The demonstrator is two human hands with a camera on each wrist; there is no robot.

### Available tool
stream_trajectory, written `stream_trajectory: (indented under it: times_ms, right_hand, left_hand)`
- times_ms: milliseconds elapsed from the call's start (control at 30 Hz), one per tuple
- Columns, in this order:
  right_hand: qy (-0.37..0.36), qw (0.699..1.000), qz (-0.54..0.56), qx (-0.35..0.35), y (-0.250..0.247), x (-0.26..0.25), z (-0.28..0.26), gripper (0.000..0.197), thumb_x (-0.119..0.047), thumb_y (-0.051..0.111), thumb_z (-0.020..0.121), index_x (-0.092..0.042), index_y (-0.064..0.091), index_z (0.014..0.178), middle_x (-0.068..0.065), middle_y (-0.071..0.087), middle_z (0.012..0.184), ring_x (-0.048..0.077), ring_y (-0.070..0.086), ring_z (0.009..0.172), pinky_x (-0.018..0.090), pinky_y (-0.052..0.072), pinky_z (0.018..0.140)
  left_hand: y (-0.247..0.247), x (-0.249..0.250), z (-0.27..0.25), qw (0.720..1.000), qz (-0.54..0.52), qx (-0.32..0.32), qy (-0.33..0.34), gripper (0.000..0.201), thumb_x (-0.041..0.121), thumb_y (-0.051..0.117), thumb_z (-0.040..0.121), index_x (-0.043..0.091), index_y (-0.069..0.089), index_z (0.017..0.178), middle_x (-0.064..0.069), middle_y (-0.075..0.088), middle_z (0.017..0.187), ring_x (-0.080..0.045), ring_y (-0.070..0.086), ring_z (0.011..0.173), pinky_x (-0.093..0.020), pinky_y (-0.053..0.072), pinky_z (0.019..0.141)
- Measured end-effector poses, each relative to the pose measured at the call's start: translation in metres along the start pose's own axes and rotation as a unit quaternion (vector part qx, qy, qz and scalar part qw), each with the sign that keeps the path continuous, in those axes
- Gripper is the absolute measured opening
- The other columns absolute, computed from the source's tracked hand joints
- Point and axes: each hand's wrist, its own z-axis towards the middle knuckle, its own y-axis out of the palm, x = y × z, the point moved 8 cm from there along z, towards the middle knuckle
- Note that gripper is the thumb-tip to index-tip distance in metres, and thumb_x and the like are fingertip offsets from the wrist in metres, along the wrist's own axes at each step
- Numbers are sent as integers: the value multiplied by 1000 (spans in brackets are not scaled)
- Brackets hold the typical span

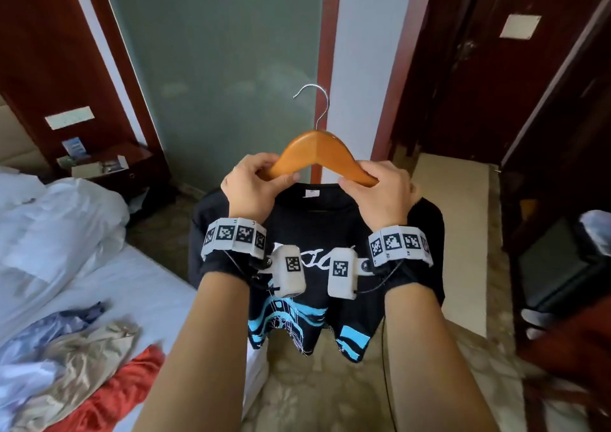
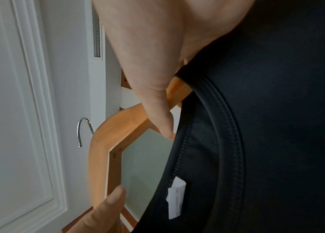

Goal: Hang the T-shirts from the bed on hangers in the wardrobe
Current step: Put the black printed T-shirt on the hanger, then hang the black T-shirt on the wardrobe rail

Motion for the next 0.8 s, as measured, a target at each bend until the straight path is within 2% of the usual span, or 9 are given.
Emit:
stream_trajectory:
  times_ms: [100,167,267,367,467,533,600,733,800]
  right_hand:
    - [37,998,-51,21,-35,46,7,15,-45,73,77,-36,74,88,-13,59,94,19,54,103,50,24,106]
    - [51,996,-61,25,-54,74,12,16,-46,71,79,-34,72,89,-11,60,88,22,55,100,50,26,106]
    - [54,996,-59,24,-75,107,21,19,-50,68,81,-33,71,90,-8,65,78,23,59,91,47,30,102]
    - [56,995,-71,43,-98,137,30,17,-49,69,82,-32,68,85,-10,63,74,19,57,86,46,32,100]
    - [71,991,-96,62,-119,170,43,17,-49,68,84,-32,67,87,-12,61,76,16,56,88,43,30,99]
    - [91,988,-107,64,-128,198,55,21,-51,66,84,-30,68,90,-11,64,81,16,58,92,44,29,101]
    - [106,985,-121,68,-136,226,70,23,-52,65,84,-32,68,93,-12,65,83,16,59,94,44,29,102]
    - [136,978,-140,76,-149,275,110,21,-51,68,85,-32,69,93,-12,65,80,14,58,90,44,31,101]
    - [145,974,-153,83,-152,292,131,20,-52,68,85,-34,69,91,-13,62,76,12,56,88,44,31,101]
  left_hand:
    - [53,21,-11,999,-42,-27,7,52,70,74,52,32,71,87,14,68,86,-8,64,83,-47,49,93]
    - [86,34,-17,997,-61,-48,13,50,64,78,53,29,71,87,14,67,86,-9,63,83,-47,49,92]
    - [129,45,-19,994,-74,-84,15,36,51,86,59,34,68,84,15,67,86,-9,64,82,-46,50,91]
    - [177,56,-18,988,-93,-120,16,33,51,87,58,39,66,81,14,68,86,-11,65,82,-47,52,89]
    - [229,66,-13,980,-119,-160,15,33,48,87,58,36,67,81,13,68,85,-10,63,80,-46,52,88]
    - [267,72,-8,973,-131,-186,21,36,46,88,59,29,69,85,8,69,89,-13,64,83,-46,53,87]
    - [306,77,0,966,-136,-216,31,35,42,89,61,29,69,86,4,70,91,-16,65,87,-46,53,86]
    - [383,84,29,958,-143,-243,49,40,57,83,56,34,68,86,8,68,93,-13,65,88,-45,53,86]
    - [412,90,46,958,-146,-242,56,40,59,82,56,36,69,85,11,67,93,-10,64,89,-44,52,88]
